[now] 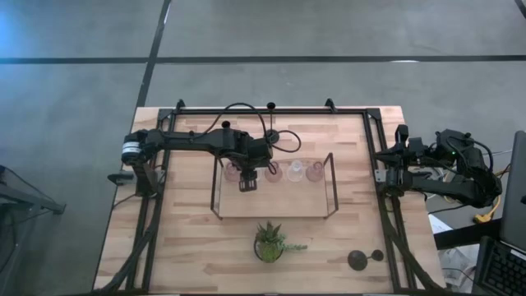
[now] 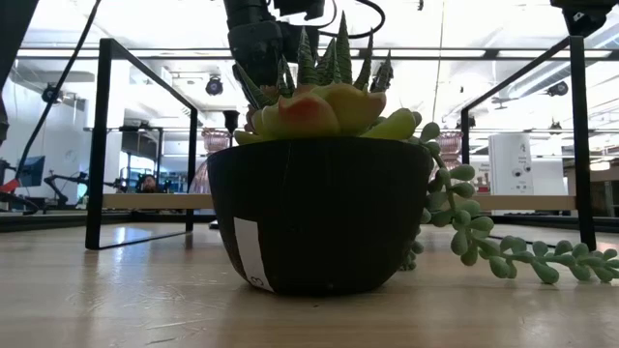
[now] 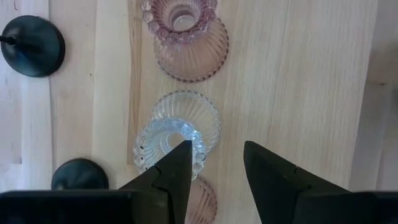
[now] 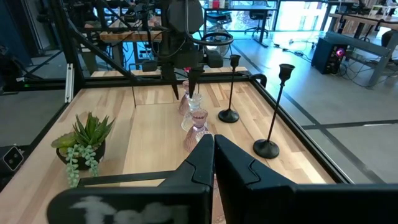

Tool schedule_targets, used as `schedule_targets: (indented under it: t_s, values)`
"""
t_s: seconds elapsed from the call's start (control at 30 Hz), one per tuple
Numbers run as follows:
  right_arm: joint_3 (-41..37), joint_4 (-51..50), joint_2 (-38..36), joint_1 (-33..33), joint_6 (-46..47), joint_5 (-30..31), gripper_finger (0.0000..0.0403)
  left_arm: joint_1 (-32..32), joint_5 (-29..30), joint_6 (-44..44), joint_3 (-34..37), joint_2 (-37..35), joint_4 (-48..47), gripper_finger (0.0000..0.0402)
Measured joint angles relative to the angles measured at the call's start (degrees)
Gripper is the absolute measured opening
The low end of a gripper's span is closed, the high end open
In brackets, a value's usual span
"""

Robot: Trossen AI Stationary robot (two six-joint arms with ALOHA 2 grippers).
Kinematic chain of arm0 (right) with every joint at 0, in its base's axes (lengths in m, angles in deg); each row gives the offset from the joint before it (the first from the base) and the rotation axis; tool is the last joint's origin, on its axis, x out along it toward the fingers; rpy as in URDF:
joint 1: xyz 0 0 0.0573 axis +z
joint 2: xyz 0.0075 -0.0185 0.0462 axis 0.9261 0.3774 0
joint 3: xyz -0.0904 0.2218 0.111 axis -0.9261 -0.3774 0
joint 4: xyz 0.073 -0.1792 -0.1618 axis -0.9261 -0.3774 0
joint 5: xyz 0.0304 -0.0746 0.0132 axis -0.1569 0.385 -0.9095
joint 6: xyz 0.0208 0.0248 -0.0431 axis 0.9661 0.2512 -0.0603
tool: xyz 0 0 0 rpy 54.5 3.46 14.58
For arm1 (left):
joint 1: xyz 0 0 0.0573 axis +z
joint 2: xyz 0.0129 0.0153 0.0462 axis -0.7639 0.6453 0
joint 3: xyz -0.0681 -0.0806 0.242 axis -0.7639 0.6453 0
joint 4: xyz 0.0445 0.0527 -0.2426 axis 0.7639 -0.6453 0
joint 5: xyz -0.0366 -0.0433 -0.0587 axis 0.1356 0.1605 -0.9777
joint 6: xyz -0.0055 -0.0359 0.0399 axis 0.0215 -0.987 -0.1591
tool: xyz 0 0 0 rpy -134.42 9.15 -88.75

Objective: Pick & Place candle stick holders
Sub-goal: Adjust the transparent candle holder on the shelf, then put the top right black candle holder on the shelf

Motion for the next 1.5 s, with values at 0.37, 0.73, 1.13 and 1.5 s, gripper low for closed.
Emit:
schedule_targets:
  t_s: [0.37, 0.73, 1.13, 1.5]
  values:
    - [-0.01, 0.0, 0.0, 0.01, 0.01, 0.02, 0.0008, 0.0, -0.04, -0.75, 0.0, -0.09, -0.04, 0.0147]
    - [-0.02, 0.0, 0.0, 0.0, 0.0, 0.0, 0.0008, -1.09, 4.66, -3.71, -6.22, -1.75, -6.12, 0.0147]
    - [-0.02, 0.0, 0.0, 0.01, 0.0, 0.0, 0.0008, -11.22, 30.85, -11.04, -6.05, -12.53, -5.16, 0.0147]
    - [-0.01, 0.01, 0.0, 0.0, 0.01, 0.0, 0.0008, -15.78, 57.73, -23.1, 1.96, -18.72, -0.48, 0.0147]
